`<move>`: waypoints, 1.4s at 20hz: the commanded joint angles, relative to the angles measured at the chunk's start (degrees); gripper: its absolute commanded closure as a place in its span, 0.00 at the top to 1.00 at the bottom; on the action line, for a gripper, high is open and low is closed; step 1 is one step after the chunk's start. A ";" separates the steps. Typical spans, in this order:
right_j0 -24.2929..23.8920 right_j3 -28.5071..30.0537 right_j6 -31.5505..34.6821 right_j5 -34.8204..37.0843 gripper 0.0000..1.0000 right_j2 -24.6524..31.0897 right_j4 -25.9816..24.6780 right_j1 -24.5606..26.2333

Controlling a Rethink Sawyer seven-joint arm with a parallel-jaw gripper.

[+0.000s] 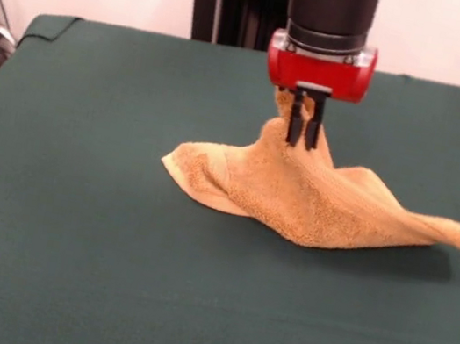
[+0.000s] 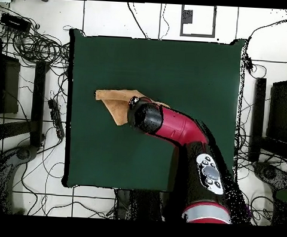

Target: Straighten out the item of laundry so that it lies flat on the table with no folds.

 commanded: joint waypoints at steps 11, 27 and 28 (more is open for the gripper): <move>-1.78 -5.17 0.84 13.12 0.00 7.77 -1.63 -1.30; 1.96 -10.11 0.04 22.08 0.00 6.18 -6.99 -2.56; 2.19 -10.23 0.41 22.01 0.00 6.28 -7.22 -2.41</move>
